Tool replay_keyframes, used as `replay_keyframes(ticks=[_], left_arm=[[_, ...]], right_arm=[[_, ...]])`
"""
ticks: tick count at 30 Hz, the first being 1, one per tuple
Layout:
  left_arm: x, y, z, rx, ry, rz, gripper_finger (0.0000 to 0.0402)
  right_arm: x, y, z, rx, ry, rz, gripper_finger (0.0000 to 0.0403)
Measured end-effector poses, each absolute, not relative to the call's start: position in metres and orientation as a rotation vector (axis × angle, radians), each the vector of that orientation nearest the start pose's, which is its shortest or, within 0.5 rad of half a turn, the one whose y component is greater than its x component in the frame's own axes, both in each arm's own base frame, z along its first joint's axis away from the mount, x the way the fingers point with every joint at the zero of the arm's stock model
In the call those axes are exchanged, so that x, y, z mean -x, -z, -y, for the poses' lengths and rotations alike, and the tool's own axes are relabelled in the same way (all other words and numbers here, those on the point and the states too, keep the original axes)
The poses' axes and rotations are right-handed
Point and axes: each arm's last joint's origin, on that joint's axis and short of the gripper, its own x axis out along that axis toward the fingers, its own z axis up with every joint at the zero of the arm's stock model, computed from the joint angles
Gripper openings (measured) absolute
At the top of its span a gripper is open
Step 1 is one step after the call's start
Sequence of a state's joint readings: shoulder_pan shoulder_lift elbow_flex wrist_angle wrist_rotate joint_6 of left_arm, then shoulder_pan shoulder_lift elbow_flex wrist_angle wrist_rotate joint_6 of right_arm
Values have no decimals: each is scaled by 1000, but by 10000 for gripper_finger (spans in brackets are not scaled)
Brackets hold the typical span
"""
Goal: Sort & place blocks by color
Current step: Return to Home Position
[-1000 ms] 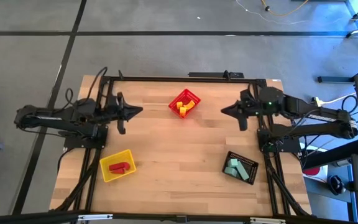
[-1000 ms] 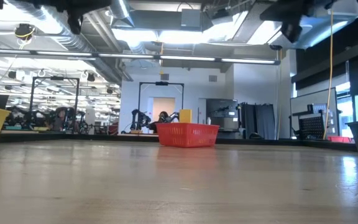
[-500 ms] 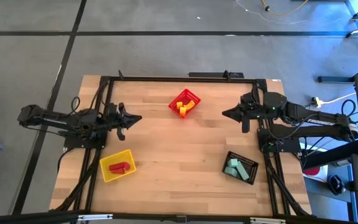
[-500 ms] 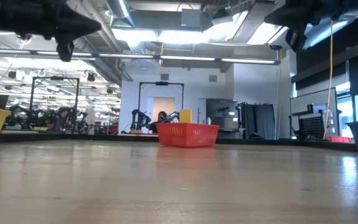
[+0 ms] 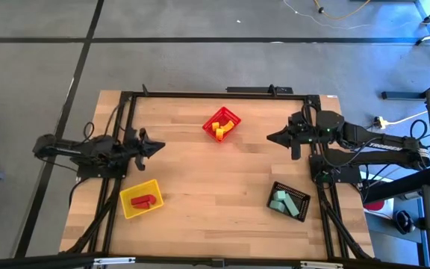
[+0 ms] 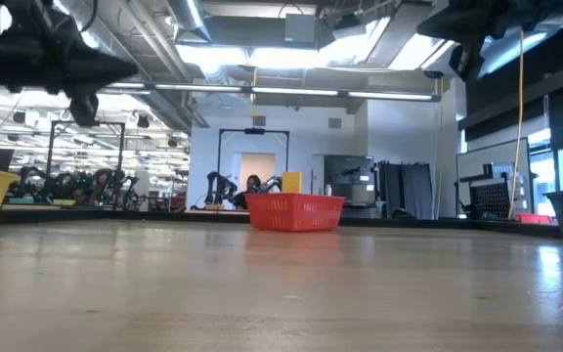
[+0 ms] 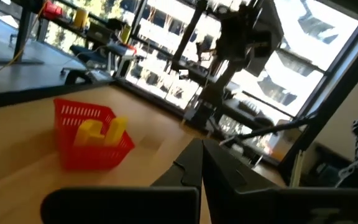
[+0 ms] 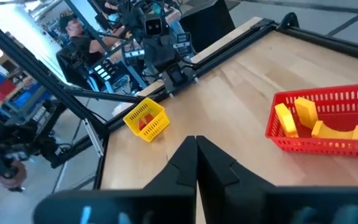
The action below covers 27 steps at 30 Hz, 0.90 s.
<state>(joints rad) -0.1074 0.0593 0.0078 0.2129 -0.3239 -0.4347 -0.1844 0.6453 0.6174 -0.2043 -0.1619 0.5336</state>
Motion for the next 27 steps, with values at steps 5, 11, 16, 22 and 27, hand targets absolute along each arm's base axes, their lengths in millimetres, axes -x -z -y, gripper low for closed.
replay_keyframes(ticks=[5, 11, 16, 22, 27], left_arm=[[-97, -170, 2, 436, -188, 91, 0], [-97, -170, 3, 342, -128, 68, 0], [-97, -170, 3, 338, -128, 67, 0], [-97, -170, 3, 338, -128, 71, 0], [-97, -171, 3, 338, -128, 72, 0]], right_arm=[[-148, -293, 22, -612, 63, -223, 2], [-148, -293, 22, -649, 67, -222, 2], [-143, -296, 21, -625, 34, -208, 2], [-123, -298, 17, -488, -10, -92, 1], [-111, -272, 10, -472, -110, 82, 1]])
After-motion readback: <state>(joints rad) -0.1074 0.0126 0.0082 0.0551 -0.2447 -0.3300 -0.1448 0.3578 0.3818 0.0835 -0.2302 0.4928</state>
